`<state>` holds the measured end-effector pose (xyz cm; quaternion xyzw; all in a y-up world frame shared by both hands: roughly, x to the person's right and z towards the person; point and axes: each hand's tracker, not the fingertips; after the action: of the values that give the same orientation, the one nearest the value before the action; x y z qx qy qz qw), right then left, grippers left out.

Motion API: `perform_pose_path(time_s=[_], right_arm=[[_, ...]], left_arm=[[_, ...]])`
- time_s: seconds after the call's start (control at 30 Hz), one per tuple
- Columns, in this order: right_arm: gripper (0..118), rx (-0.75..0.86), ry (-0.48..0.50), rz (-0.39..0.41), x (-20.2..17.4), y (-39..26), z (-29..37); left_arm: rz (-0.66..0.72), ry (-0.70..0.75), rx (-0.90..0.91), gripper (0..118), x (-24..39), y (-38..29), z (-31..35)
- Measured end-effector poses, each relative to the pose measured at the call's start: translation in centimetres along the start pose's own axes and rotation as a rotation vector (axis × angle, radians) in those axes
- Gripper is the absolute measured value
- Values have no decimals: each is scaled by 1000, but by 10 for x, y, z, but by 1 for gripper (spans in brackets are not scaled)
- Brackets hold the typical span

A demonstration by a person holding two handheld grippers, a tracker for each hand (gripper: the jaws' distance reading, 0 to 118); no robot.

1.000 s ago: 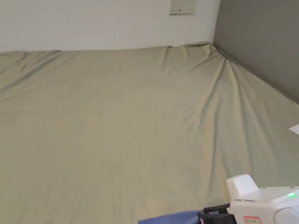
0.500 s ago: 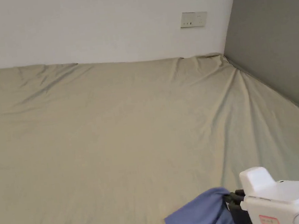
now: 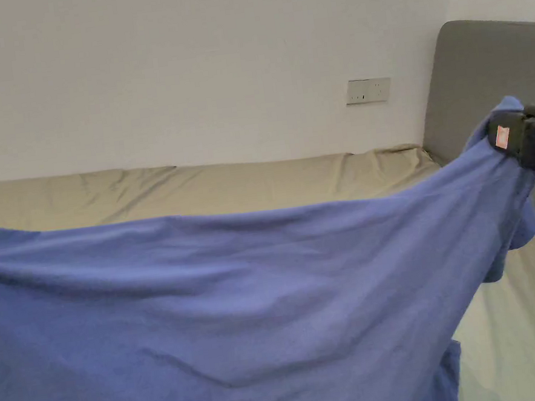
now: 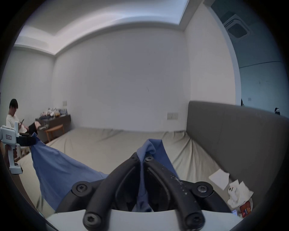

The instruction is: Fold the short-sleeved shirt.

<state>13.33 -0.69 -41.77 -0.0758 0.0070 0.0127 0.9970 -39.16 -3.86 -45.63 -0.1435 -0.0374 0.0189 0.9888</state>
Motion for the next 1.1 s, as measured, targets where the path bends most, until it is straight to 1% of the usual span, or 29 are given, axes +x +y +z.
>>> perform_pose_path(time_s=[0.1, 0.2, 0.37, 0.43, 0.47, 0.53, 0.67, 0.73, 0.8, 0.87, 0.97, 1.1], right_arm=[[5, 22, -6, 7, 0, 44, -19], [5, 38, -21, -3, 1, 80, -44], [5, 46, -61, -43, 2, 129, -88], [5, 60, -68, -34, 0, 143, -102], [5, 70, -83, -17, -3, 150, -110], [5, 88, -108, 9, -5, 161, -124], [5, 114, -138, -7, -9, 188, -159], [5, 142, -163, 9, -14, 201, -173], [5, 169, -187, 36, -13, 215, -193], [5, 190, -196, 45, -16, 224, -209], [5, 216, -221, 44, -16, 230, -235], [5, 217, -224, 38, -14, 220, -268]], left_arm=[[-25, 28, 36, 5, -5, 47, -5], [-40, 66, 49, 5, -7, 88, -17], [4, 102, 79, 5, -7, 150, -52], [-8, 132, 99, 5, 0, 168, -71], [-16, 146, 108, 5, 4, 176, -81], [-30, 167, 122, 5, 10, 189, -98], [-81, 231, 134, 5, 24, 216, -136], [-90, 264, 152, 5, 35, 225, -151], [-81, 280, 174, 5, 40, 234, -167], [-64, 290, 188, 5, 47, 241, -181], [-44, 301, 205, 5, 54, 244, -204], [-44, 305, 208, 5, 62, 235, -238]])
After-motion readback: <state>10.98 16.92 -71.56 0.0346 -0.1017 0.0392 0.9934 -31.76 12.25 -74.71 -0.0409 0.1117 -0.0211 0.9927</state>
